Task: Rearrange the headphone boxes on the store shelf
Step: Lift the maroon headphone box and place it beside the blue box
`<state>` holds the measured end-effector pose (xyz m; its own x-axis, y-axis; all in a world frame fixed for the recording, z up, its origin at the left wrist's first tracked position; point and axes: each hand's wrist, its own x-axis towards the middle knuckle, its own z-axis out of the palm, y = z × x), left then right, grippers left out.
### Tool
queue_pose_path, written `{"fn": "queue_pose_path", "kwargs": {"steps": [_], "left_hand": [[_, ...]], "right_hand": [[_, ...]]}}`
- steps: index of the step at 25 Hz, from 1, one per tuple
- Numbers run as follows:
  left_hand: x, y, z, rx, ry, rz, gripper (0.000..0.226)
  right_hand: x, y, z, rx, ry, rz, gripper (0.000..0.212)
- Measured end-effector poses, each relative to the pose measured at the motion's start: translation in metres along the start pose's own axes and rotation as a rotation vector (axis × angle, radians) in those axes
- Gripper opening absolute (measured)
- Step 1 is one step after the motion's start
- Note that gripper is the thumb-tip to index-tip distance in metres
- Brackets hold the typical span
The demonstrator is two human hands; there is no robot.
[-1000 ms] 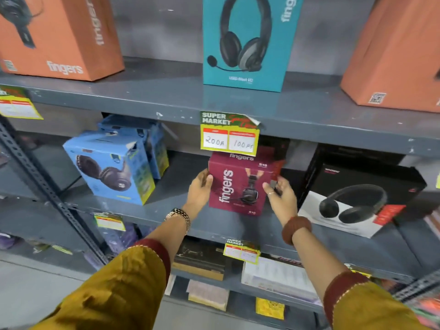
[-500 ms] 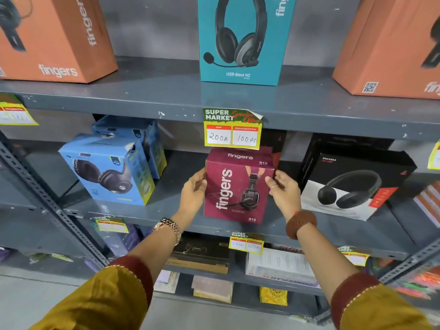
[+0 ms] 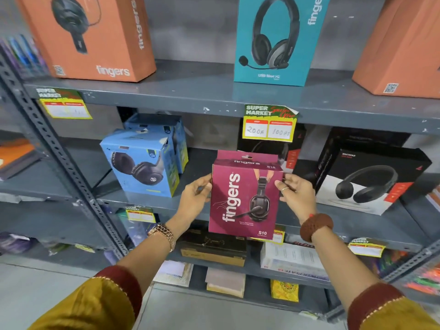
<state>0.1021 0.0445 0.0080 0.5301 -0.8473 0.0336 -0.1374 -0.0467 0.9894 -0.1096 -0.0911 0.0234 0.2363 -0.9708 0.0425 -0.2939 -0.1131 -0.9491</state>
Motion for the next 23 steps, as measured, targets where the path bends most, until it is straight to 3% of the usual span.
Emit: {"fn": "queue_pose_path", "kwargs": {"steps": [4, 10, 15, 19, 23], "left_hand": [[-0.001, -0.004, -0.040, 0.002, 0.053, -0.039, 0.040], [0.010, -0.001, -0.076, -0.059, 0.067, -0.035, 0.050], [0.024, -0.012, -0.084, -0.138, 0.048, -0.080, 0.053], [0.025, -0.029, -0.082, -0.195, 0.039, -0.056, 0.058], [0.015, -0.043, -0.066, -0.228, 0.200, -0.119, 0.049]], "right_hand": [[0.000, -0.020, 0.042, -0.039, -0.061, -0.047, 0.042], [0.008, -0.045, 0.106, 0.066, -0.332, -0.059, 0.054], [0.030, -0.032, 0.139, 0.056, -0.363, -0.021, 0.076], [0.032, -0.027, 0.141, 0.071, -0.368, 0.037, 0.074], [0.032, -0.009, 0.129, 0.097, -0.352, 0.075, 0.070]]}}
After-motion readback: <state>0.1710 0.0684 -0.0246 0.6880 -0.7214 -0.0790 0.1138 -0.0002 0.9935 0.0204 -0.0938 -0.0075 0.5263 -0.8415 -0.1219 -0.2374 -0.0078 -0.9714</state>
